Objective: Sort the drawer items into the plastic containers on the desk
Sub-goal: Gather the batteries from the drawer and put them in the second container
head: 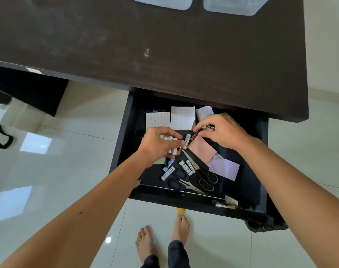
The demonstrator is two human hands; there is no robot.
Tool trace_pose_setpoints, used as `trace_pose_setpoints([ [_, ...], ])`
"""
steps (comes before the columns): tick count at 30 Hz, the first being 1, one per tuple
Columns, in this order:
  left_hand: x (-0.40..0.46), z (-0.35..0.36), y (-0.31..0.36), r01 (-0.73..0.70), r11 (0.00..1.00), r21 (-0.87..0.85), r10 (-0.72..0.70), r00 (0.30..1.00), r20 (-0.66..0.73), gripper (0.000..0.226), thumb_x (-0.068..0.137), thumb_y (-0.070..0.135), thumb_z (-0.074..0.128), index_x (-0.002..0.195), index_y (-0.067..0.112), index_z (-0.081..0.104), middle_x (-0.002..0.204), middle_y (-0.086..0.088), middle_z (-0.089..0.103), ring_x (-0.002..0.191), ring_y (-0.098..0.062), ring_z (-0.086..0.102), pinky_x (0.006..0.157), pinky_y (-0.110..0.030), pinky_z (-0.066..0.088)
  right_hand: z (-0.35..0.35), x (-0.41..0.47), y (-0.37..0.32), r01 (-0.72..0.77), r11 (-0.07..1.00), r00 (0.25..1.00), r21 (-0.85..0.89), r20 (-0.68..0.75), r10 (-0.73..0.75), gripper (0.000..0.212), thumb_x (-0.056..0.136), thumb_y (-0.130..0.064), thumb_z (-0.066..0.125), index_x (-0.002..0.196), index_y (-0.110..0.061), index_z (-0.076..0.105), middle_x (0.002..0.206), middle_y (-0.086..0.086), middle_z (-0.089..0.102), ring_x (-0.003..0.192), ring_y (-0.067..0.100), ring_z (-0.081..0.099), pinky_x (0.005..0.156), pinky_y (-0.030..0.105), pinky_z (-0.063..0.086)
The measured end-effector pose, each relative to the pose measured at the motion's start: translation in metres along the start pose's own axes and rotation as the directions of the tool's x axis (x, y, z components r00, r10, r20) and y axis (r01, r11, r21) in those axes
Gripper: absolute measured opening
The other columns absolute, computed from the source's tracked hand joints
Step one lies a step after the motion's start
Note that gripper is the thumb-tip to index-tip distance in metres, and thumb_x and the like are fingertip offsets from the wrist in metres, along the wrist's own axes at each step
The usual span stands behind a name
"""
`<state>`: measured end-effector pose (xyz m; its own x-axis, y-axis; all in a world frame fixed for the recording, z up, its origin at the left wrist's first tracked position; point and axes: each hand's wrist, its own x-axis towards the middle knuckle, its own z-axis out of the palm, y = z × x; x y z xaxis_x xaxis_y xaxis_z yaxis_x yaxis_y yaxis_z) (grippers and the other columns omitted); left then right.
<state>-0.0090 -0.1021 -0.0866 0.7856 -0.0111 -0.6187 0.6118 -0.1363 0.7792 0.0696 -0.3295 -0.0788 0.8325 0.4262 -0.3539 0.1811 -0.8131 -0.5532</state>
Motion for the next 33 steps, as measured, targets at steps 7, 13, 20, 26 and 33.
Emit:
trace_pose_setpoints([
  [7, 0.010, 0.020, 0.006, 0.027, 0.968, 0.250, -0.001, 0.995, -0.103, 0.035, 0.077, 0.023, 0.094, 0.110, 0.019, 0.082, 0.127, -0.002, 0.067, 0.071, -0.024, 0.079, 0.061, -0.037, 0.067, 0.001, 0.001, 0.000, 0.118, 0.978, 0.990, -0.175, 0.099, -0.102, 0.017, 0.095, -0.033, 0.077, 0.112, -0.035, 0.080, 0.083, -0.023, 0.054, 0.092, 0.013, 0.059, 0.079, 0.036, 0.052],
  [13, 0.012, 0.033, 0.008, 0.032, 0.918, 0.395, 0.053, 0.978, -0.203, 0.031, 0.073, 0.032, 0.097, 0.093, 0.014, 0.083, 0.080, 0.007, 0.065, 0.067, -0.027, 0.078, 0.060, -0.042, 0.067, 0.001, -0.004, 0.001, 0.042, 0.995, 0.996, -0.090, 0.085, -0.034, 0.005, 0.097, -0.031, 0.075, 0.100, -0.027, 0.075, 0.105, -0.011, 0.064, 0.097, 0.013, 0.062, 0.084, 0.034, 0.053],
  [20, 0.009, 0.038, 0.008, 0.026, 0.923, 0.383, 0.070, 0.970, -0.232, 0.019, 0.081, 0.020, 0.089, 0.097, 0.014, 0.082, 0.078, 0.006, 0.067, 0.061, -0.023, 0.077, 0.062, -0.038, 0.067, -0.004, -0.020, 0.002, -0.120, 0.973, 0.993, 0.195, 0.010, 0.121, 0.006, 0.100, -0.028, 0.070, 0.096, -0.024, 0.068, 0.096, -0.017, 0.066, 0.086, 0.004, 0.062, 0.077, 0.027, 0.047],
  [26, 0.007, 0.022, 0.005, 0.046, 0.974, 0.222, -0.015, 0.990, -0.138, 0.016, 0.082, 0.018, 0.090, 0.095, 0.014, 0.082, 0.108, -0.004, 0.070, 0.066, -0.030, 0.077, 0.066, -0.043, 0.068, 0.001, -0.023, -0.003, -0.182, 0.713, 0.983, 0.677, 0.150, 0.108, 0.036, 0.107, -0.006, 0.057, 0.137, -0.023, 0.067, 0.096, 0.001, 0.059, 0.074, 0.009, 0.052, 0.059, 0.023, 0.043],
  [33, -0.006, -0.004, 0.010, 0.191, 0.963, -0.191, -0.179, 0.981, 0.077, 0.025, 0.082, 0.018, 0.089, 0.103, 0.007, 0.081, 0.090, -0.006, 0.078, 0.058, -0.008, 0.069, 0.055, -0.020, 0.055, 0.001, -0.009, -0.024, -0.309, 0.436, 0.950, 0.845, 0.300, 0.091, 0.014, 0.105, -0.013, 0.061, 0.104, -0.003, 0.071, 0.090, 0.009, 0.062, 0.066, 0.012, 0.053, 0.043, 0.017, 0.032],
])
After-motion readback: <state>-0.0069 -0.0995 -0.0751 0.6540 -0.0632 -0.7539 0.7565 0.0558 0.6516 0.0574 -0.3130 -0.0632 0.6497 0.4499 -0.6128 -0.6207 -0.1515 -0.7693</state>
